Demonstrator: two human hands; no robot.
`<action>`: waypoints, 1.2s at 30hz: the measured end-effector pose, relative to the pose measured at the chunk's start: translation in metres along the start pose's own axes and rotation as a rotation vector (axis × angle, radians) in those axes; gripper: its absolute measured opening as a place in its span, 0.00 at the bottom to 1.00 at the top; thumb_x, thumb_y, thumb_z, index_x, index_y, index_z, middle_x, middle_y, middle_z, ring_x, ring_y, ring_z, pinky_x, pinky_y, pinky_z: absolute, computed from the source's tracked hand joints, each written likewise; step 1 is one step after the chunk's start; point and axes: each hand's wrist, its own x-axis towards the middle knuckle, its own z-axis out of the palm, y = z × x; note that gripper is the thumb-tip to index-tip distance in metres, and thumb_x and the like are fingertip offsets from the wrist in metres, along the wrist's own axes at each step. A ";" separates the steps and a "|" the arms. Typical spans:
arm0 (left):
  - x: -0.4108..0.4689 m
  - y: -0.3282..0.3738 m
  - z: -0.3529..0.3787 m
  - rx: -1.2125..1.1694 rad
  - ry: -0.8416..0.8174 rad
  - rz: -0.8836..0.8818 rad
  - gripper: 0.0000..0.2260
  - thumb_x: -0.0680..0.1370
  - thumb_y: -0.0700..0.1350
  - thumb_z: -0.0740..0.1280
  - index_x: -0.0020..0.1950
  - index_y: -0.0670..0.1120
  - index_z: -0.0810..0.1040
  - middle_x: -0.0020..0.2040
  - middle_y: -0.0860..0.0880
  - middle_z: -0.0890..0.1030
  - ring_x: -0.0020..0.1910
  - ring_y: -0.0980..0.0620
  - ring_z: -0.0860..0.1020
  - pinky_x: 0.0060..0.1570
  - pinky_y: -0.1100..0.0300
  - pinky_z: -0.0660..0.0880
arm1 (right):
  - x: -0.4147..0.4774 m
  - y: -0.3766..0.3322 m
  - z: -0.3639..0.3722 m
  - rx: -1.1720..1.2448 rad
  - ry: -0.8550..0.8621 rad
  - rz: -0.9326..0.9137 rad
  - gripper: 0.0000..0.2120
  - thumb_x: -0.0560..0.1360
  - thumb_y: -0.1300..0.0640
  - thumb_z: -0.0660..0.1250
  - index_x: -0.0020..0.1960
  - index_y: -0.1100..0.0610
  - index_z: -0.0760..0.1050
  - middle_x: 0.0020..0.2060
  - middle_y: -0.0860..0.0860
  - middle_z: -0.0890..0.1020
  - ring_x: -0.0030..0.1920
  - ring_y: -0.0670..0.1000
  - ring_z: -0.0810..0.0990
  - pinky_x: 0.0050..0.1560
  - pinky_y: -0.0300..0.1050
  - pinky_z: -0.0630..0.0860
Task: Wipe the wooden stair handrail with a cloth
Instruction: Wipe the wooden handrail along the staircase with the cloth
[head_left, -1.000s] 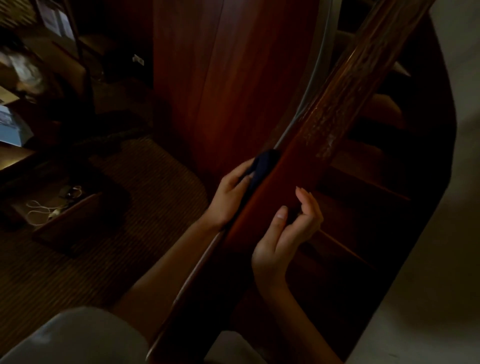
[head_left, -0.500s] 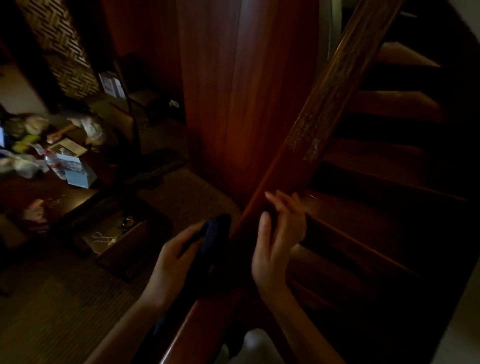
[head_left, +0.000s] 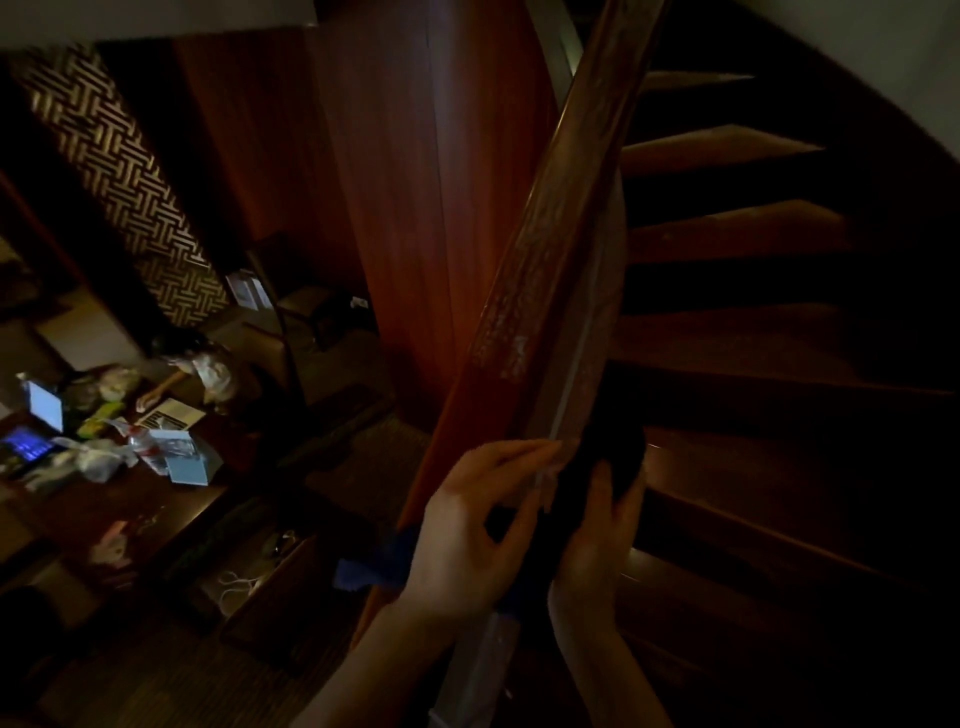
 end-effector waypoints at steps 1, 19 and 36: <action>-0.002 -0.007 0.005 0.120 0.033 0.006 0.18 0.81 0.45 0.63 0.71 0.53 0.73 0.69 0.59 0.72 0.71 0.58 0.69 0.68 0.63 0.68 | 0.007 0.001 -0.005 -0.034 0.019 -0.002 0.15 0.82 0.56 0.59 0.63 0.39 0.69 0.54 0.38 0.81 0.53 0.36 0.81 0.46 0.33 0.77; -0.011 -0.055 0.026 0.571 -0.006 -0.051 0.23 0.82 0.44 0.56 0.78 0.43 0.59 0.79 0.47 0.57 0.78 0.48 0.55 0.77 0.54 0.52 | 0.054 0.043 -0.002 -0.075 -0.270 0.277 0.04 0.77 0.56 0.69 0.51 0.51 0.81 0.43 0.47 0.86 0.44 0.47 0.85 0.41 0.35 0.78; -0.010 -0.049 0.025 0.580 -0.026 -0.076 0.25 0.82 0.44 0.55 0.79 0.45 0.56 0.80 0.49 0.54 0.79 0.48 0.54 0.77 0.56 0.50 | 0.101 0.022 0.018 -0.151 -0.289 0.219 0.04 0.78 0.58 0.68 0.45 0.54 0.75 0.39 0.47 0.82 0.38 0.40 0.81 0.39 0.33 0.76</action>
